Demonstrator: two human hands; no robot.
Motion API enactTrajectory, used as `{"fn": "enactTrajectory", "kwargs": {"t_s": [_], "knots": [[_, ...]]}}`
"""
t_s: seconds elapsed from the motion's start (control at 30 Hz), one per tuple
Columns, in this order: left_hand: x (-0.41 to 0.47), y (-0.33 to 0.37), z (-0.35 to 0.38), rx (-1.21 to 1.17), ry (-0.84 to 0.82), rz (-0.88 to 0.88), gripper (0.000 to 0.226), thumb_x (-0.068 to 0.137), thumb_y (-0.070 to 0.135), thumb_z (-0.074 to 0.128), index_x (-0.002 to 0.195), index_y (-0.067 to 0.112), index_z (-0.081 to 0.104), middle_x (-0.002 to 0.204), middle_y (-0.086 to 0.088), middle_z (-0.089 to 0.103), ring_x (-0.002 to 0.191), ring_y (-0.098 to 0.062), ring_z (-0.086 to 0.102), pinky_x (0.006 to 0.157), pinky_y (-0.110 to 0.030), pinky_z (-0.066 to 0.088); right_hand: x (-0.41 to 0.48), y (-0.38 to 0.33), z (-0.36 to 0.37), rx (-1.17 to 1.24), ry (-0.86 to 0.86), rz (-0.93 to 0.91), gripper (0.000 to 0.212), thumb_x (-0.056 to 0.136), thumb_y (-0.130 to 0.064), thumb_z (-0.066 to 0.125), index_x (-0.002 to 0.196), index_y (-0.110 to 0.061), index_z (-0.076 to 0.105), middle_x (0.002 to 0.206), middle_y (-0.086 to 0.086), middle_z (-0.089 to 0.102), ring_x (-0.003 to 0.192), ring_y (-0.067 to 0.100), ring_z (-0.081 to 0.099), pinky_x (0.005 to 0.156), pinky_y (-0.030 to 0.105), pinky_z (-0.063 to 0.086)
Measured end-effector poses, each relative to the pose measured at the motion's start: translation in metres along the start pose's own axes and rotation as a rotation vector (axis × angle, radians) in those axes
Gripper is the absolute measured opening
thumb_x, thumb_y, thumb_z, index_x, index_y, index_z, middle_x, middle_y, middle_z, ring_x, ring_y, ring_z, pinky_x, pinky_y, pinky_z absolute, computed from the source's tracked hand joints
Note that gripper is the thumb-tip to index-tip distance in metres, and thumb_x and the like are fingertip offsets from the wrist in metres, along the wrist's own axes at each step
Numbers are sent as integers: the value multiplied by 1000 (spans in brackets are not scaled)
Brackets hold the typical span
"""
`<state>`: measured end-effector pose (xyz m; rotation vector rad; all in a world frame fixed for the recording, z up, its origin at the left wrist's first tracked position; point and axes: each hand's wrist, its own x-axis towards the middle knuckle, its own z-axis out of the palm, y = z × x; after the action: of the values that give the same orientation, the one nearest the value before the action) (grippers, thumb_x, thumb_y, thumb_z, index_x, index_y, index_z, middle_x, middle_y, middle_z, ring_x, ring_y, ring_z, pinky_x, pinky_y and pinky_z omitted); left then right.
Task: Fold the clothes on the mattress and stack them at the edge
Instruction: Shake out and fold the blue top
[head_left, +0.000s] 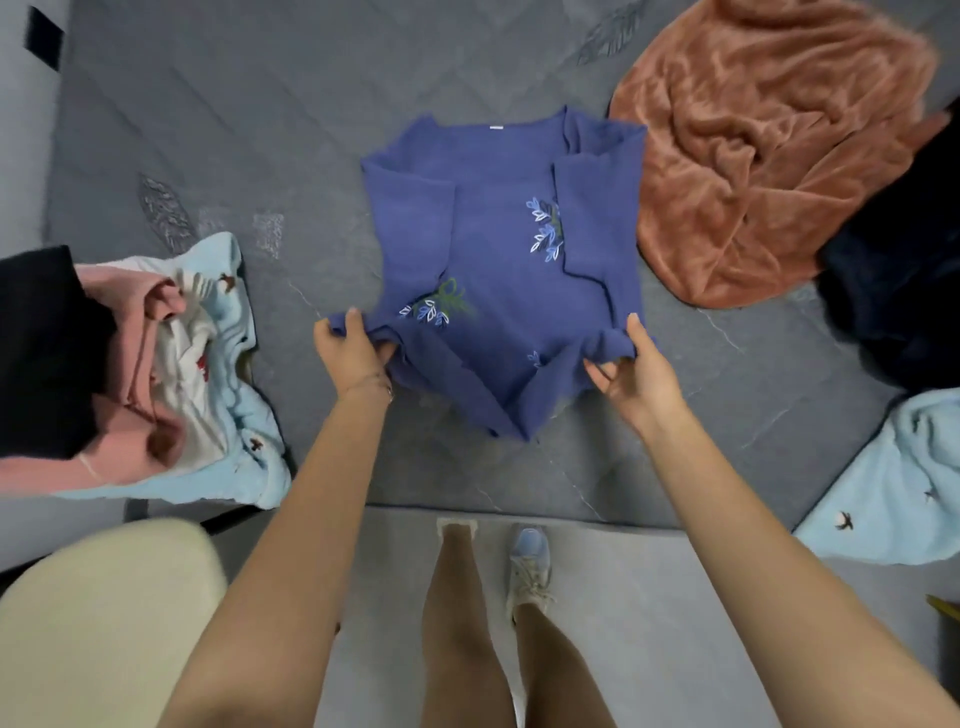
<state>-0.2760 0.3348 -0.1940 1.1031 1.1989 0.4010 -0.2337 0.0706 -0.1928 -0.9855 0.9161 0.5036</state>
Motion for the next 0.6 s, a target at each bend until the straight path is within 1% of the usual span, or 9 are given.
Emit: {"fn": "enactTrajectory", "kwargs": {"t_s": [0.03,0.1,0.17,0.23,0.27,0.33,0.4,0.5,0.6], "knots": [[13,11,13,-52,9,-26,29,100,5,43,75,16,31,73,-3,40,60,-11,44,43,-18,47,8,-12,14,19,19,-12,25,96,-37,54,115,-21,55,91,-3,61,81,16,60,76,27,54],[40,31,36,-141,15,-74,25,101,6,41,78,14,33,77,-5,43,64,-13,48,48,-21,52,26,-34,39,32,51,-42,18,97,-38,52,106,-24,57,91,-3,62,83,13,61,76,23,51],[65,43,57,-208,14,-125,18,102,7,40,85,11,36,81,-6,45,67,-15,50,63,-30,56,45,-54,60,40,83,-72,10,97,-34,52,93,-26,56,89,-5,61,83,9,60,73,21,49],[90,51,74,-239,21,-175,15,101,5,40,87,10,37,83,-9,47,69,-18,52,80,-41,52,65,-72,76,48,138,-101,10,97,-29,53,88,-25,55,83,-5,59,77,8,57,70,20,48],[102,54,82,-252,20,-199,18,101,4,40,85,11,37,84,-10,48,70,-19,53,84,-44,49,76,-79,82,34,165,-118,12,97,-27,53,85,-24,54,80,-6,56,72,8,55,67,20,47],[127,56,93,-255,18,-216,22,101,3,39,83,14,36,85,-10,50,70,-19,55,85,-46,48,100,-92,90,0,225,-153,15,97,-26,53,83,-23,52,80,-6,56,70,7,54,64,19,46],[150,58,103,-228,23,-217,21,102,3,38,85,16,38,86,-8,51,71,-18,56,84,-43,49,121,-104,93,25,274,-186,14,97,-24,53,83,-22,51,84,-5,58,74,8,57,65,19,48],[183,62,119,-260,19,-236,11,101,1,38,99,10,45,86,-8,54,71,-17,57,80,-37,50,147,-121,98,138,325,-213,13,98,-21,53,85,-19,50,85,0,59,75,13,60,67,24,52],[203,65,140,-301,2,-261,12,100,-3,36,98,7,43,83,-10,52,70,-19,56,68,-32,53,164,-134,110,180,344,-229,14,98,-16,51,85,-16,52,78,2,62,69,15,61,61,27,53]]}}
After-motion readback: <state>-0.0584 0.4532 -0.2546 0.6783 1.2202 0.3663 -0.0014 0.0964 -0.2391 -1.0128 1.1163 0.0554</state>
